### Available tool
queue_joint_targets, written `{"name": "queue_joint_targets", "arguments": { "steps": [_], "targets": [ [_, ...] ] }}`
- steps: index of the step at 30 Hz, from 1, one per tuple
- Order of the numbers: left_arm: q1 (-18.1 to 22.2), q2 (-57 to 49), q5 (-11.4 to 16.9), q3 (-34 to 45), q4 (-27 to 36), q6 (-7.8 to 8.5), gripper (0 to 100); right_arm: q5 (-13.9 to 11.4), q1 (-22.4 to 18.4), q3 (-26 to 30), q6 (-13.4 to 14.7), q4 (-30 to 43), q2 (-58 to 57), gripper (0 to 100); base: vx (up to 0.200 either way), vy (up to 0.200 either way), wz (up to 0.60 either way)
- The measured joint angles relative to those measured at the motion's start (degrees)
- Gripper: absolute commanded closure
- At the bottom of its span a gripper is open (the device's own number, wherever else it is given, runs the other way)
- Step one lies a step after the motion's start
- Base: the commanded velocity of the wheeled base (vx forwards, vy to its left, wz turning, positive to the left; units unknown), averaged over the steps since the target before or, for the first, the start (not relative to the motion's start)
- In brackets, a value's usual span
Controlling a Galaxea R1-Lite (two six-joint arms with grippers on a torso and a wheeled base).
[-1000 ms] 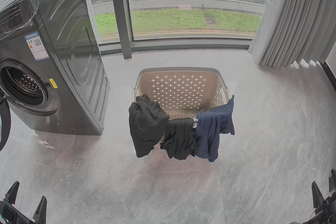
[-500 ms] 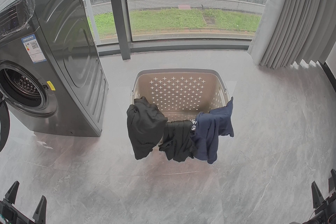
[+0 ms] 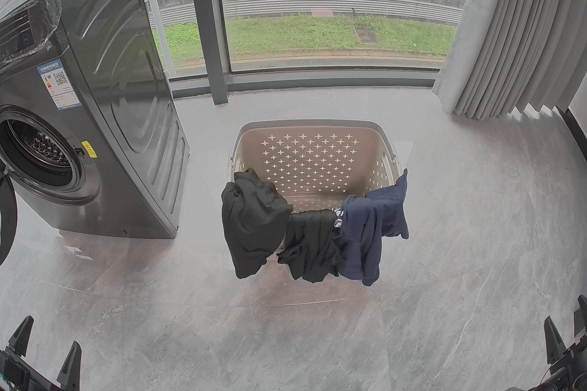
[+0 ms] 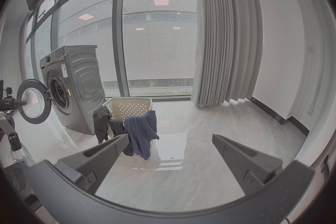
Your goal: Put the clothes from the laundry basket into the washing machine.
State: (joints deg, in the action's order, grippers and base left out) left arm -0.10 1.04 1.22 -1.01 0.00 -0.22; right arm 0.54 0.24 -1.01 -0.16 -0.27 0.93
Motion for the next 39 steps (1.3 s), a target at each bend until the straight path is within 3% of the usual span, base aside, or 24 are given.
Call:
{"name": "queue_joint_targets", "arguments": {
  "steps": [4,10,19,31,39],
  "targets": [
    [0.0,0.0,0.0,0.0,0.0,-0.07,0,0.0,0.0,0.0,0.0,0.0,0.0,0,0.0,0.0,0.0],
    [0.0,0.0,-0.1,0.0,0.0,-0.1,0,0.0,-0.1,0.0,0.0,0.1,0.0,0,0.2,0.0,0.0],
    [0.0,0.0,-0.1,0.0,0.0,-0.1,0,0.0,-0.1,0.0,-0.3,0.0,0.0,0,0.0,0.0,0.0],
    [0.0,0.0,-0.1,0.0,0.0,-0.11,0,0.0,-0.1,0.0,-0.3,0.0,0.0,0,0.2,0.0,0.0],
    [0.0,0.0,-0.2,0.0,0.0,-0.05,0,0.5,-0.1,0.0,0.8,-0.2,0.0,0,0.0,0.0,0.0]
  ]
}}
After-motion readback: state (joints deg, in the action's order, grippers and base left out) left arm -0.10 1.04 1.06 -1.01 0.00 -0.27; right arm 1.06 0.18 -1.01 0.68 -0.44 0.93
